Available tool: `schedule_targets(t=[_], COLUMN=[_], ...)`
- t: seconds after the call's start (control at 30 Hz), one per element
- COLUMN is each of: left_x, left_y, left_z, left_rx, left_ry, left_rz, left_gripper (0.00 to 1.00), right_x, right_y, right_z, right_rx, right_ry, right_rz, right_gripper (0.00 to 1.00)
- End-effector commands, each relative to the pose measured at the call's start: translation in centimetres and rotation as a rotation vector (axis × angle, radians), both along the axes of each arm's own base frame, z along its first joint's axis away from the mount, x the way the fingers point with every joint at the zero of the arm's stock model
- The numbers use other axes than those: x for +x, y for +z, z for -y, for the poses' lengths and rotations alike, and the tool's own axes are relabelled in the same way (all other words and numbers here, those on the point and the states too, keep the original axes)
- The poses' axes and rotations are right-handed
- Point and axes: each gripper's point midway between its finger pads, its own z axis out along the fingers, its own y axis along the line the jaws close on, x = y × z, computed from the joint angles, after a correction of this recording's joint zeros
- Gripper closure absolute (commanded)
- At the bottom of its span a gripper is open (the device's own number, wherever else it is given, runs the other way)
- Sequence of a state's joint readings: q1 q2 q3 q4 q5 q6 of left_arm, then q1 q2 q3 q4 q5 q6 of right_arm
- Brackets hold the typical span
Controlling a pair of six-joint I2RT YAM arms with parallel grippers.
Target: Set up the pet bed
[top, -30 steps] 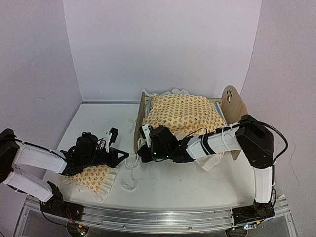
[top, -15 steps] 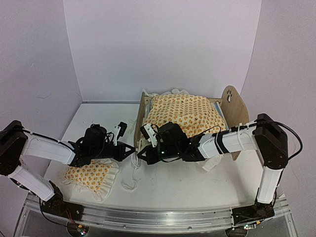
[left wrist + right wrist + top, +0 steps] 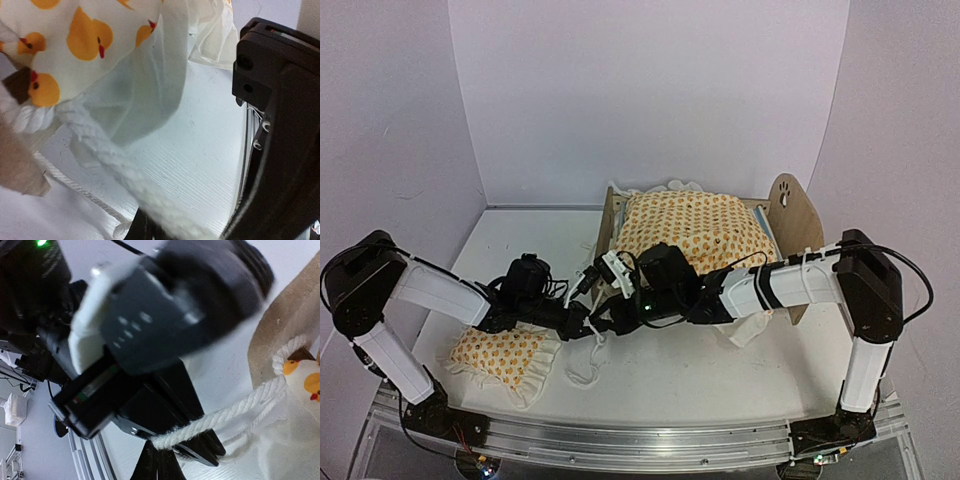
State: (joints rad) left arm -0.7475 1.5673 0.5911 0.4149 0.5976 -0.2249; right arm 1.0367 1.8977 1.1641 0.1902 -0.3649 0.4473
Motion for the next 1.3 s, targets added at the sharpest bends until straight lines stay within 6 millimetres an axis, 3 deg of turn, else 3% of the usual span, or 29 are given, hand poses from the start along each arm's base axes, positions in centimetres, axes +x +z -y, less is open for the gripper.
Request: schedule_targets(t=[0.0,0.17,0.37,0.5,0.6,0.7,0.87,0.97,1.07,1.1,1.13,1.23,1.27], left_x=[-0.9,-0.6,0.2,0.3,0.3,0.3,0.1,0.1,0.5,1.3,2.1,3.5,3.6], left_y=[2.0,2.4,2.9,3.1,3.1,3.0,3.0,3.1,3.1,2.9,2.5,2.2,2.2], left_z=[2.0,1.7,1.9,2.1,2.1,2.2,2.1,2.1,1.9,1.6,1.1,-0.9,-1.6], left_rx=[-0.102,-0.148,-0.179,-0.187,-0.189,-0.189,-0.193,-0.192,-0.177,-0.152,-0.125,-0.074,-0.067], left_ry=[-0.203,-0.277,-0.305,-0.311,-0.311,-0.311,-0.318,-0.312,-0.270,-0.205,-0.136,0.063,0.133], left_rz=[0.028,0.035,0.018,0.009,-0.002,-0.017,-0.032,-0.035,-0.035,-0.031,-0.033,-0.046,-0.067], left_gripper=[1.00,1.00,1.00,1.00,1.00,1.00,1.00,1.00,1.00,0.99,0.93,0.61,0.55], right_x=[0.1,1.9,1.7,2.5,2.0,1.2,2.3,2.0,2.2,2.4,2.5,2.5,2.4], right_y=[4.5,2.6,0.6,-1.3,-2.4,-2.7,-2.9,-2.7,-2.6,-2.6,-2.7,-2.1,-2.1], right_z=[-0.9,1.3,5.5,6.7,6.7,5.4,4.0,3.1,3.3,3.7,4.1,5.4,5.7], right_rx=[0.111,-0.020,-0.140,-0.214,-0.230,-0.184,-0.153,-0.122,-0.114,-0.122,-0.132,-0.131,-0.131], right_ry=[0.045,-0.012,0.034,0.058,0.130,0.209,0.182,0.208,0.163,0.135,0.105,0.020,-0.007], right_rz=[0.089,0.106,0.216,0.282,0.332,0.321,0.330,0.309,0.277,0.263,0.250,0.198,0.171], right_gripper=[0.95,0.68,0.43,0.36,0.37,0.42,0.56,0.68,0.98,1.00,1.00,1.00,1.00])
